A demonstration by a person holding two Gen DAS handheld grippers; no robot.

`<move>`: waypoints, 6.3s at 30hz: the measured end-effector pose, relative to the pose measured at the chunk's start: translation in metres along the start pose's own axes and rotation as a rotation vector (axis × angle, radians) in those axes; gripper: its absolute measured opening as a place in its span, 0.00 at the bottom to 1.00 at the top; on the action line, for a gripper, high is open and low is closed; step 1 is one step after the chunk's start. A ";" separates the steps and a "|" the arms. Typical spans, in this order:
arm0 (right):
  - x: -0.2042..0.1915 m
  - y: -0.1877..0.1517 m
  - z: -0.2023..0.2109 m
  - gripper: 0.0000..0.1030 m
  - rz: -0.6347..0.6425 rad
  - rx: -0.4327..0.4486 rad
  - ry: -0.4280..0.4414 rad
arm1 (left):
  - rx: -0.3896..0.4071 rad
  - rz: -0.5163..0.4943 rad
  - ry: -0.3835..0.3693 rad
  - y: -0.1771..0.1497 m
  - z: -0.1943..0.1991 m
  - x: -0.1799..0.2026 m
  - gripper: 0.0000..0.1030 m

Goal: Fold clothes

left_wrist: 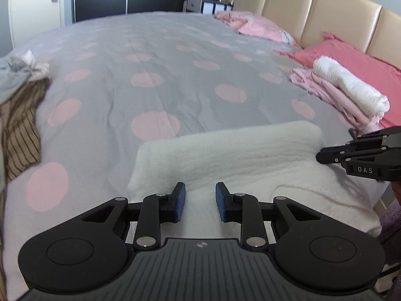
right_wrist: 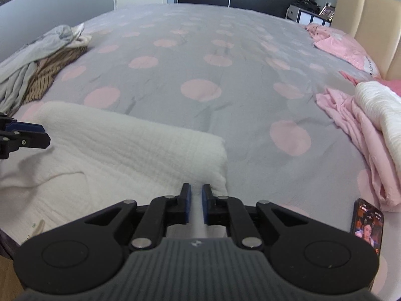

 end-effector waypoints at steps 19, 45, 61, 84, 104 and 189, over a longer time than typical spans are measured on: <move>0.025 -0.030 -0.015 0.49 -0.363 -0.207 0.171 | -0.177 0.557 -0.165 -0.042 -0.012 -0.061 0.61; 0.025 -0.036 -0.029 0.40 -0.503 -0.207 0.318 | -0.201 0.466 -0.185 -0.041 -0.025 -0.033 0.60; 0.031 -0.038 -0.031 0.42 -0.512 -0.237 0.371 | -0.240 0.576 -0.270 -0.047 -0.033 -0.047 0.69; 0.025 -0.030 -0.028 0.32 -0.458 -0.208 0.373 | -0.341 0.640 -0.387 -0.046 -0.033 -0.054 0.51; 0.029 -0.018 -0.007 0.24 -0.492 -0.120 0.404 | -0.203 0.455 -0.436 -0.029 -0.025 -0.031 0.32; 0.492 0.045 0.082 0.31 -0.511 0.205 -0.148 | 0.095 -0.021 -0.471 0.200 -0.169 0.320 0.45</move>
Point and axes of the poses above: each gripper's, at about its wrist camera, not at the fingertips, and z roughly against the way its jaws point, x to its right, y to its top, the point moved 4 cm from there along -z, roughly the way its jaws point, and after that the axes turned 1 degree about -y, right-handed, at the moved point
